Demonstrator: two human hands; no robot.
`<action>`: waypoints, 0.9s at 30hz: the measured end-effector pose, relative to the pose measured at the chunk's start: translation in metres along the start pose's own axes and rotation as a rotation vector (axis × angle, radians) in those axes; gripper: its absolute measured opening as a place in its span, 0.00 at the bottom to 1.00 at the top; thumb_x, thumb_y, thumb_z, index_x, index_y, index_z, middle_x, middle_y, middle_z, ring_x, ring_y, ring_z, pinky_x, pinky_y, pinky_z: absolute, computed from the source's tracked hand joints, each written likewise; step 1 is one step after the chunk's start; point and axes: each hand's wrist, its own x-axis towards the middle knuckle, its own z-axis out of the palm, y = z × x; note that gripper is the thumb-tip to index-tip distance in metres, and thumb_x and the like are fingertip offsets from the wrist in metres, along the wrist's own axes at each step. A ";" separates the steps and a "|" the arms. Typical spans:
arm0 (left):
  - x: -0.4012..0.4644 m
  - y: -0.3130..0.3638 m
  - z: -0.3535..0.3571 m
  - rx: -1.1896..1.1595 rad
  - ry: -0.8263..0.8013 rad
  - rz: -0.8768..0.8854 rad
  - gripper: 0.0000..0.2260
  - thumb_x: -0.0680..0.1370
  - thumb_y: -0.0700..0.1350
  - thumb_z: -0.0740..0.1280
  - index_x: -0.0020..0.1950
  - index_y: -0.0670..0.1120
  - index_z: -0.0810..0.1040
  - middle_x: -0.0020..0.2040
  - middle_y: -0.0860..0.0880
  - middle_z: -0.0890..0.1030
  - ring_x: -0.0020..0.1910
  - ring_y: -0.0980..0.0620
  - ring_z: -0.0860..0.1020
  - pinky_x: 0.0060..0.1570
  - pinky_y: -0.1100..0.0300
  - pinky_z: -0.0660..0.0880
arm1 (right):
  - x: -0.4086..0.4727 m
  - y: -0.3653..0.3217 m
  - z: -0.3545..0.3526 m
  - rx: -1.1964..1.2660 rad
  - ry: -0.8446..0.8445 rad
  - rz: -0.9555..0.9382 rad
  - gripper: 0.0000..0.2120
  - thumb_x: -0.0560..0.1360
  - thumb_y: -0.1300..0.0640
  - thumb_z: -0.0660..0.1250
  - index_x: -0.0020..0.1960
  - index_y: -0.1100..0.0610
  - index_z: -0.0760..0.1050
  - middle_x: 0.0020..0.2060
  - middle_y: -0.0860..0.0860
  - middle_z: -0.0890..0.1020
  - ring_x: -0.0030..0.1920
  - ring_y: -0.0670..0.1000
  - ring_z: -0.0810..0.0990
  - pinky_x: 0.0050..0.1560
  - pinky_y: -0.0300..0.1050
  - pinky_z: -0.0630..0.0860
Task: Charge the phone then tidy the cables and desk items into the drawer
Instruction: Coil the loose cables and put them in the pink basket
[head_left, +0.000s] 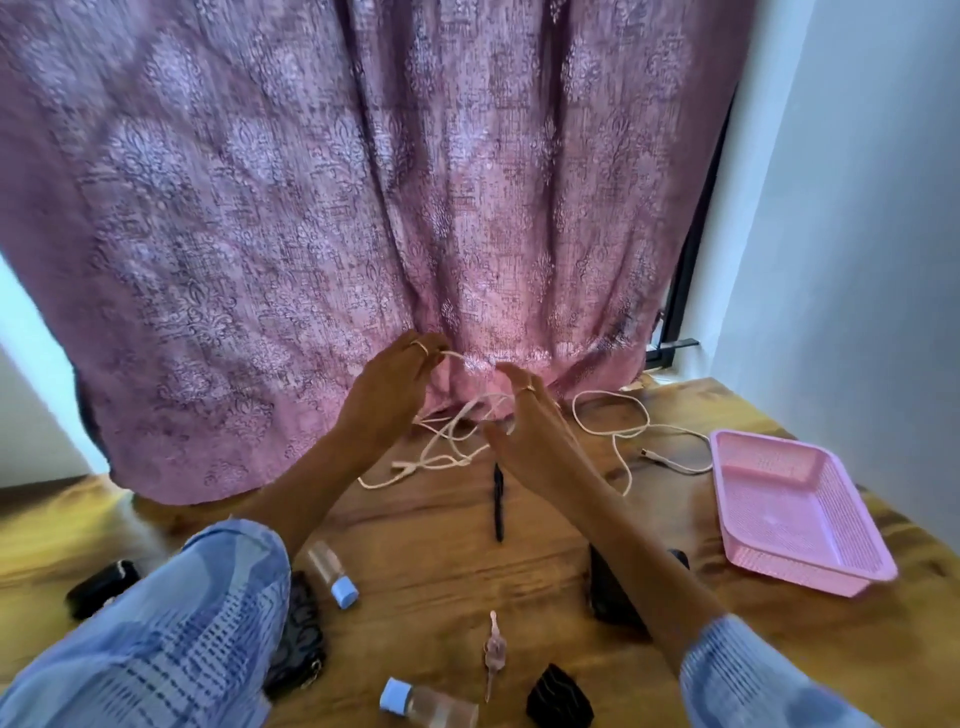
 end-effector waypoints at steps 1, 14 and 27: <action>0.004 0.004 -0.005 -0.009 0.017 0.017 0.09 0.81 0.43 0.59 0.57 0.47 0.77 0.51 0.45 0.79 0.46 0.45 0.79 0.46 0.53 0.75 | 0.012 -0.002 0.004 -0.020 0.023 -0.014 0.30 0.76 0.55 0.65 0.74 0.55 0.55 0.70 0.54 0.65 0.66 0.56 0.69 0.66 0.55 0.67; 0.008 0.035 -0.069 -0.796 -0.266 -0.552 0.16 0.80 0.48 0.61 0.36 0.42 0.77 0.23 0.51 0.69 0.22 0.54 0.66 0.28 0.63 0.66 | 0.090 -0.021 -0.022 0.255 0.300 -0.155 0.11 0.80 0.63 0.55 0.46 0.56 0.74 0.40 0.52 0.82 0.41 0.52 0.81 0.46 0.58 0.79; 0.039 0.119 -0.102 -1.572 -0.223 -0.308 0.15 0.78 0.46 0.59 0.63 0.45 0.74 0.26 0.52 0.67 0.22 0.59 0.64 0.23 0.67 0.69 | 0.071 -0.031 -0.042 0.075 0.261 -0.062 0.13 0.81 0.59 0.53 0.49 0.58 0.76 0.40 0.52 0.81 0.24 0.41 0.69 0.27 0.37 0.64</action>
